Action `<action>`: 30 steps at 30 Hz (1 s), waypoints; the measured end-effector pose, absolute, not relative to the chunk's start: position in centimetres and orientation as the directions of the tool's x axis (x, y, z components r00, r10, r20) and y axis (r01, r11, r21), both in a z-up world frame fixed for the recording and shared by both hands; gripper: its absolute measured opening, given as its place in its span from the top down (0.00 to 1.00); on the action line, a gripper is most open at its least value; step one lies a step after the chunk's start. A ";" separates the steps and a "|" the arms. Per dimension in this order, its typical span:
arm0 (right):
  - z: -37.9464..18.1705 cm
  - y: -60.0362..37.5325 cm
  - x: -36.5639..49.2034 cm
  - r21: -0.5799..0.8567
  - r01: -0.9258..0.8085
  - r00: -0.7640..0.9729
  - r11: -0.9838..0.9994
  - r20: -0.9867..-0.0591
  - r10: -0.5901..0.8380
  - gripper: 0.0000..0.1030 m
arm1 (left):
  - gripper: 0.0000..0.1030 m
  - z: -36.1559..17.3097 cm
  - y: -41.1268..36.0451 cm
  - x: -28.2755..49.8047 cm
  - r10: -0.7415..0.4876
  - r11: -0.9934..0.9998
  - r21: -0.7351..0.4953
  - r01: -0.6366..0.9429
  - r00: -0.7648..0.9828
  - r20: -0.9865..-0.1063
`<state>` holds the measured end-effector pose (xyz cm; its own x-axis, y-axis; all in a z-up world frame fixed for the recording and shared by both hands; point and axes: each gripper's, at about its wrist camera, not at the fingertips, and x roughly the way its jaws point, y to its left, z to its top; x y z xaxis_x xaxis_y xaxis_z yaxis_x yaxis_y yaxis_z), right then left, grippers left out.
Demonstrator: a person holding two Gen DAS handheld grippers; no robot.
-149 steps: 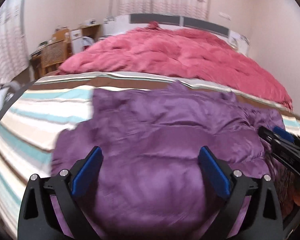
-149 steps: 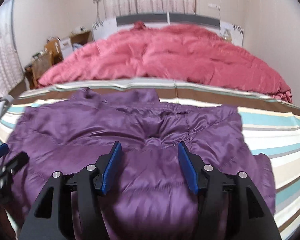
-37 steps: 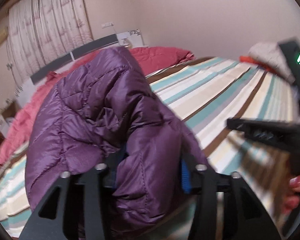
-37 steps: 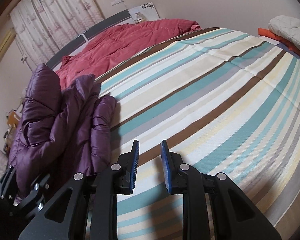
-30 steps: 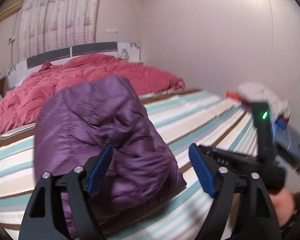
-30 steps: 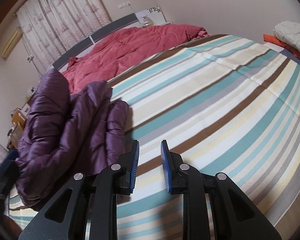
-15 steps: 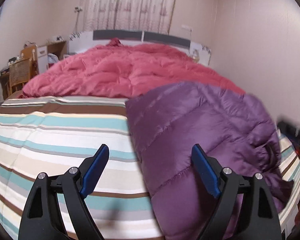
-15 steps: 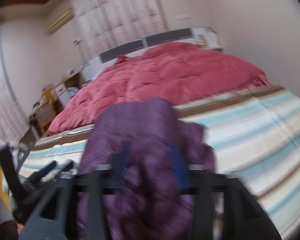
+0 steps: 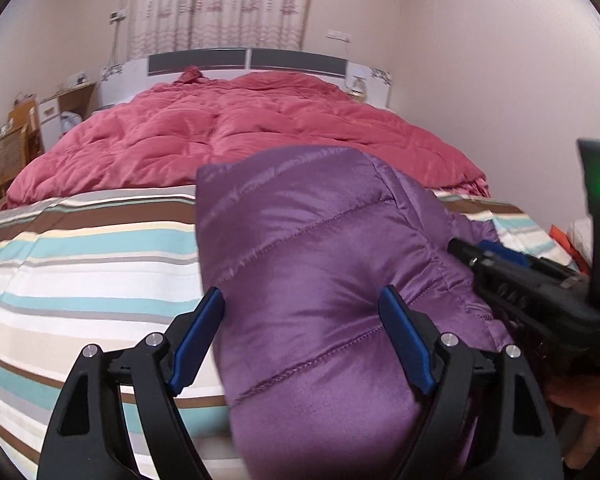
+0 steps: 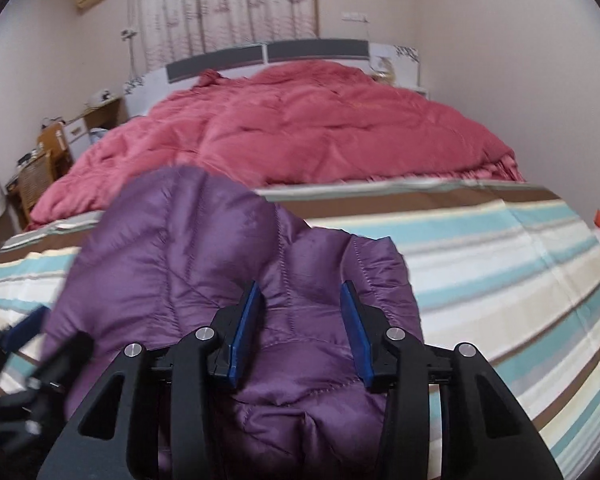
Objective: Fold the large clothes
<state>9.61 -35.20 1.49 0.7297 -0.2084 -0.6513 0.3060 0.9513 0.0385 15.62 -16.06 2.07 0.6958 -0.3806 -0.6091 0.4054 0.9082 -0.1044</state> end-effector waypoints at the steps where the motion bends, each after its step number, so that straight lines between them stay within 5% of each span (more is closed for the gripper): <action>1: 0.8 -35.7 9.4 0.048 0.313 0.729 0.949 -0.652 -0.208 0.59 | 0.23 2.0 -16.8 15.4 -0.374 0.907 -0.082 0.414 0.698 -0.611; 6: -1.6 -37.4 9.1 0.108 0.351 0.727 0.930 -0.657 -0.198 0.60 | 0.22 1.4 -20.1 14.6 -0.332 0.890 0.041 0.454 0.707 -0.625; 15: -3.1 -37.8 9.9 0.121 0.370 0.708 0.921 -0.678 -0.196 0.61 | 0.20 0.1 -21.2 14.9 -0.321 0.885 0.068 0.460 0.710 -0.627; 30: 2.3 -35.5 6.3 0.109 0.277 0.762 0.955 -0.630 -0.150 0.61 | 0.16 2.3 -16.6 12.7 -0.395 0.897 -0.105 0.430 0.671 -0.627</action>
